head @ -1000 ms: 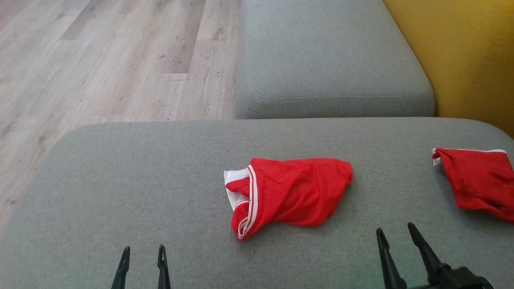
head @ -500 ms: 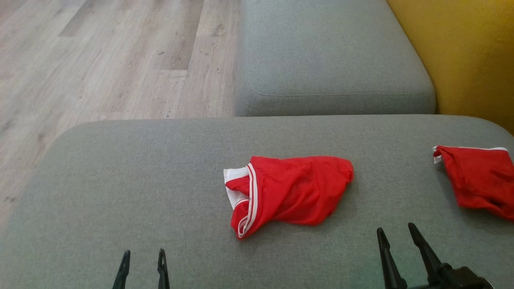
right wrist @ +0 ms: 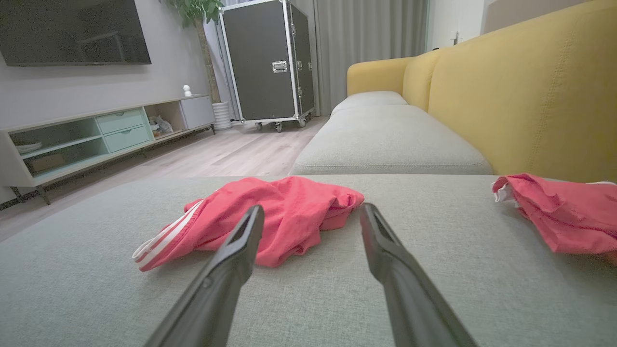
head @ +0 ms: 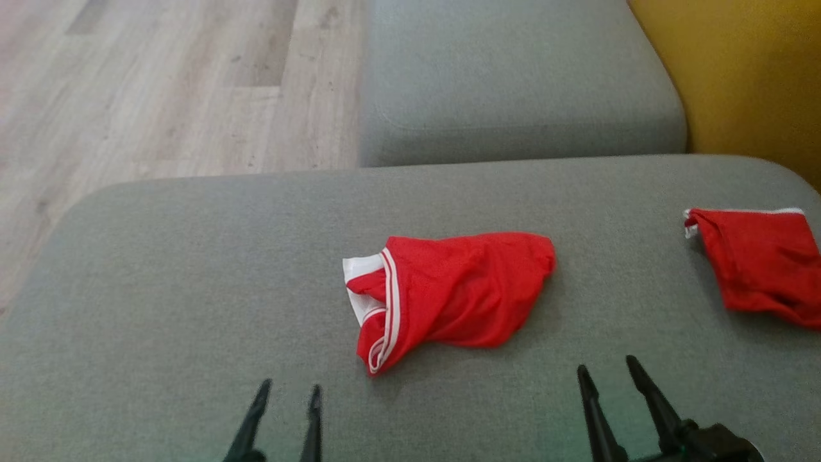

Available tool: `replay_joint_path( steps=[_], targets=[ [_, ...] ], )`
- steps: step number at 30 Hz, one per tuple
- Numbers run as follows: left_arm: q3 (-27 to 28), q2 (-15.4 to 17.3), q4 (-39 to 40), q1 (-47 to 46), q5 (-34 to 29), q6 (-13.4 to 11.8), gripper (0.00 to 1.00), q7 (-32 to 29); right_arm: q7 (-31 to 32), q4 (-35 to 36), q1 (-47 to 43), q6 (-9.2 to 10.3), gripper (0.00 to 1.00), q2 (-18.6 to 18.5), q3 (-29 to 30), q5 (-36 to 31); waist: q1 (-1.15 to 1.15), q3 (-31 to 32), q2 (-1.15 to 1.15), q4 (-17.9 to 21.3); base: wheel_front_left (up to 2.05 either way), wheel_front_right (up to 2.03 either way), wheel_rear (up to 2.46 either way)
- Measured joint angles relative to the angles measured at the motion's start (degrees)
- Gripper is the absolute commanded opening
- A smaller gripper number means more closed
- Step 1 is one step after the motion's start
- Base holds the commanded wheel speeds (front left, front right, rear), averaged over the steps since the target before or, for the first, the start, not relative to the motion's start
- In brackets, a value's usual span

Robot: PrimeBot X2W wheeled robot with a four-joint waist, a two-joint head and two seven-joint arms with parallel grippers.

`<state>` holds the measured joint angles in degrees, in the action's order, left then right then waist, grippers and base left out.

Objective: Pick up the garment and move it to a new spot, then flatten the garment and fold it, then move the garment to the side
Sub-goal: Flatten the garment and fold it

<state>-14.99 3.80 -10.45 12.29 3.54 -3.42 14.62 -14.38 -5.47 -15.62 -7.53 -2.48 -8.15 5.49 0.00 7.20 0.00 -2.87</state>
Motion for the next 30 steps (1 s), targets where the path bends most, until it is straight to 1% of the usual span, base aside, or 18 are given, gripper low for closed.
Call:
replay_joint_path(
  steps=[5, 6, 7, 8, 12, 14, 19, 20, 21, 22, 27, 30],
  targets=[
    [-4.42, -0.31, -8.54, -5.93, -0.09, 1.52, 1.0, 0.0, 0.0, -0.09, 1.64, 0.0, 1.0, -0.33, -1.62, 0.63, 0.0, -2.04, 0.0, 1.58, 0.0, 0.0, 0.0],
    [-6.32, -0.42, -12.49, -8.57, -0.05, 1.75, 1.0, 0.0, 0.0, -0.08, 2.57, 0.0, 1.0, -0.78, -2.01, 0.65, 0.01, -2.93, 0.0, 2.35, 0.0, 0.0, 0.0],
    [-6.32, -0.42, -12.49, -8.57, -0.05, 1.75, 1.0, 0.0, 0.0, -0.08, 2.57, 0.0, 1.0, -0.78, -2.01, 0.65, 0.01, -2.93, 0.0, 2.35, 0.0, 0.0, 0.0],
    [-7.32, -0.44, -14.18, -9.99, 0.2, 1.74, 1.0, 0.0, 0.0, -0.05, 2.92, 0.0, 1.0, -1.09, -2.18, 0.66, 0.0, -3.4, 0.0, 2.79, 0.0, 0.0, 0.0],
    [-10.48, -0.57, -20.29, -15.49, 2.86, 1.29, 1.0, 0.0, 0.0, 0.04, 3.83, 0.0, 1.0, -2.03, -2.48, 1.14, 0.01, -5.31, 0.0, 4.74, 0.0, 0.0, 0.0],
    [-12.16, -0.68, -24.62, -18.67, 4.69, 0.32, 1.0, 0.0, 0.0, 0.03, 4.56, 0.0, 1.0, -2.4, -2.88, 1.14, 0.01, -6.6, 0.0, 6.4, 0.0, 0.0, 0.0],
    [-13.21, -0.81, -28.88, -21.93, 6.51, -0.48, 0.99, 0.0, 0.0, 0.09, 5.95, 0.0, 1.0, -3.36, -3.12, 1.15, 0.01, -8.33, 0.0, 9.24, 0.0, 0.0, 0.0],
    [-13.18, -0.82, -29.3, -22.35, 6.66, -0.7, 0.45, 0.0, 0.0, 0.1, 6.13, 0.0, 1.0, -3.43, -3.13, 1.16, 0.01, -8.58, 0.0, 9.78, 0.0, 0.0, 0.0],
    [-13.12, -0.82, -29.65, -22.73, 6.66, -0.73, 0.06, -0.01, 0.0, 0.09, 6.27, 0.0, 1.0, -3.45, -3.24, 1.16, 0.01, -8.79, 0.0, 10.33, 0.0, 0.0, 0.0],
    [-13.02, -0.83, -29.86, -22.97, 6.66, -0.86, 0.0, -0.01, 0.0, 0.09, 6.38, 0.0, 1.0, -3.44, -3.3, 1.19, 0.01, -8.95, 0.0, 10.88, 0.0, 0.0, 0.0],
    [-12.73, -0.86, -30.73, -23.06, 8.04, -1.1, 0.0, -0.01, 0.0, 0.07, 6.84, 0.0, 1.0, -3.54, -3.69, 1.66, 0.0, -9.15, 0.0, 13.3, 0.0, 0.0, 0.0],
    [-12.81, -0.86, -30.09, -23.07, 8.6, -0.4, 0.0, -0.01, 0.0, 0.07, 6.88, 0.0, 1.0, -3.6, -4.12, 1.67, 0.0, -8.99, 0.0, 14.67, 0.0, 0.0, 0.0]
  ],
)
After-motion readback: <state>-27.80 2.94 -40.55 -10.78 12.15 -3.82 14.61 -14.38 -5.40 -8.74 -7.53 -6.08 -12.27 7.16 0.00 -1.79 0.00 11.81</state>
